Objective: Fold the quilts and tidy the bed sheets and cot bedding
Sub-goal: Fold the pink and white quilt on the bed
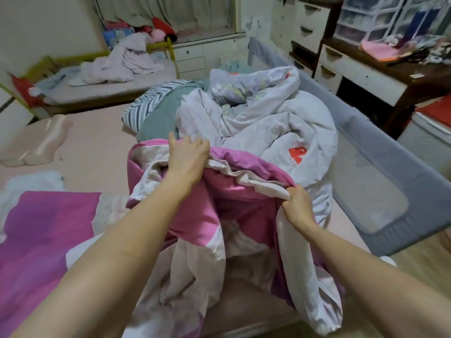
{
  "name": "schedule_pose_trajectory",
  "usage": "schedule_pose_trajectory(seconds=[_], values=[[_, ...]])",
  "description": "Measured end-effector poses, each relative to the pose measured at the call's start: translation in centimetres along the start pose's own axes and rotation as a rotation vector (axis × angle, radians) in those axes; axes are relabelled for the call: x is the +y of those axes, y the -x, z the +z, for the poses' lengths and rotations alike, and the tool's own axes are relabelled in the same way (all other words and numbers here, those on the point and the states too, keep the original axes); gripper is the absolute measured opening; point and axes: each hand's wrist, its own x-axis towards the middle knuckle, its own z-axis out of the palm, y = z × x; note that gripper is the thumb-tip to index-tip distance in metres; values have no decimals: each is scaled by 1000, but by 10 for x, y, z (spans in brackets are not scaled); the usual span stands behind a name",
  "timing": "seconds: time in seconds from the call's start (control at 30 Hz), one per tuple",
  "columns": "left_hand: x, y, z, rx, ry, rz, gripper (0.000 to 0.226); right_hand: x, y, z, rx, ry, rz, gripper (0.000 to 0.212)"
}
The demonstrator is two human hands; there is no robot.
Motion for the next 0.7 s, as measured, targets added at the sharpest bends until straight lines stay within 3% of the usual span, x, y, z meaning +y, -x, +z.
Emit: schedule_pose_trajectory(seconds=[0.1, 0.2, 0.3, 0.43, 0.53, 0.6, 0.67, 0.7], values=[[22, 6, -2, -16, -11, 125, 51, -14, -25, -39, 55, -36, -141, 17], [66, 8, -6, 2, 86, 233, 84, -35, -41, -65, 59, -187, -302, 27], [115, 6, -7, -10, 237, 235, 103, -39, -57, -75, -15, -260, -376, 14], [152, 9, 6, -135, 280, 160, 132, -4, -84, -87, -49, -339, -322, 18], [189, 0, -1, -253, 297, -246, 122, 13, -109, -97, -158, -307, -420, 16], [188, -13, -13, -204, 226, -427, 86, 12, -116, -98, -177, -302, -470, 13], [179, -19, -37, -126, 144, -512, 38, 13, -120, -99, -233, -346, -503, 13], [171, -18, -52, -95, 122, -534, 26, 13, -119, -98, -251, -369, -504, 12]])
